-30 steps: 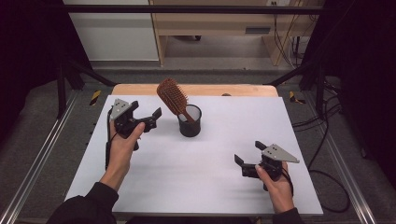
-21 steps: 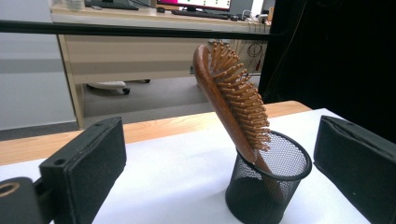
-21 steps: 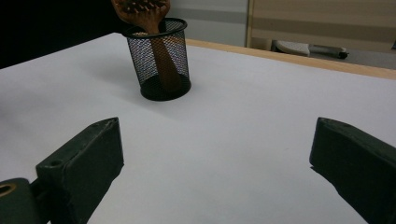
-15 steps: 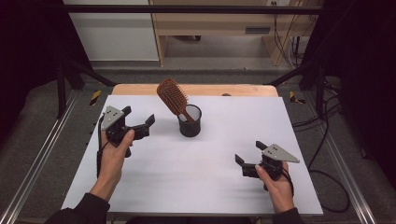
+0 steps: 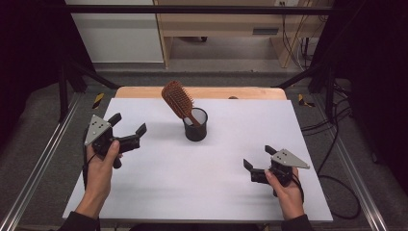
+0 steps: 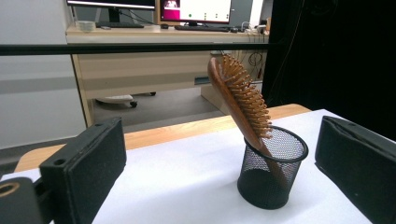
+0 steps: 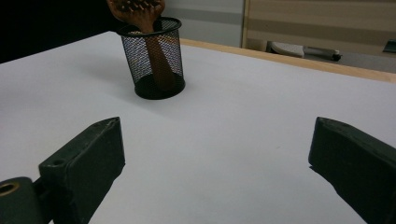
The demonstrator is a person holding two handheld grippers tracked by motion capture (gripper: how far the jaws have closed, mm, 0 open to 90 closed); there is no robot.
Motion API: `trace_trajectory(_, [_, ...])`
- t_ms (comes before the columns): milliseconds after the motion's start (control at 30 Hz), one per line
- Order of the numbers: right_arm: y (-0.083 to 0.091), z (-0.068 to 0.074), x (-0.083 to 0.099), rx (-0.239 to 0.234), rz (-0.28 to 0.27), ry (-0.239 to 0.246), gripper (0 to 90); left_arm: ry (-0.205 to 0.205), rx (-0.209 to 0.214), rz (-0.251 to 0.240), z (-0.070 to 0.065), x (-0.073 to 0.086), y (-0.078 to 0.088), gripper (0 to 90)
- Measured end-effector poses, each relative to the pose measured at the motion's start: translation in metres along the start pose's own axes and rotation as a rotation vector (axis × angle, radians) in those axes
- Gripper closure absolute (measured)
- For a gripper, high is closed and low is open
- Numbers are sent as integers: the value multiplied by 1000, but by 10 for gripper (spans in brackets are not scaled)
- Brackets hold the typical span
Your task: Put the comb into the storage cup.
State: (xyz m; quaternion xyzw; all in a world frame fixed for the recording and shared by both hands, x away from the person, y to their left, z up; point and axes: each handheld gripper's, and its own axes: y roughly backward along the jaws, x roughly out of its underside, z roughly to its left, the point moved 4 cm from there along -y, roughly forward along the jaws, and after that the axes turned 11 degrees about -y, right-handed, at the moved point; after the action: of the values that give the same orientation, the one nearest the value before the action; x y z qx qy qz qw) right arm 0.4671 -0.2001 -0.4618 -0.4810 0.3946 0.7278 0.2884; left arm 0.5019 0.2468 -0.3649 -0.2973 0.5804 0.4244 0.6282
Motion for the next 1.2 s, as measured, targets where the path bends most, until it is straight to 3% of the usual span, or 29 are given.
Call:
trace_trajectory(367, [4,-3,-1,19,-37,23,42,7,-36,-39,18,1,28,23])
trace_trajectory(567, [5,-8,0,36,-55,35,48,3,-22,-51,27,2,42,21])
trace_trajectory(700, [7,-11,1,37,-57,17,47,4,-32,-52,32,10,49,21])
trace_trajectory(900, [10,-13,1,35,-62,17,41,4,-35,-57,34,21,59,21])
trace_trajectory(1100, [12,-14,-1,31,-74,15,40,-30,-42,-52,32,27,69,21])
trace_trajectory(1200, [14,-15,-2,32,-86,18,39,-33,-22,-59,30,33,72,21])
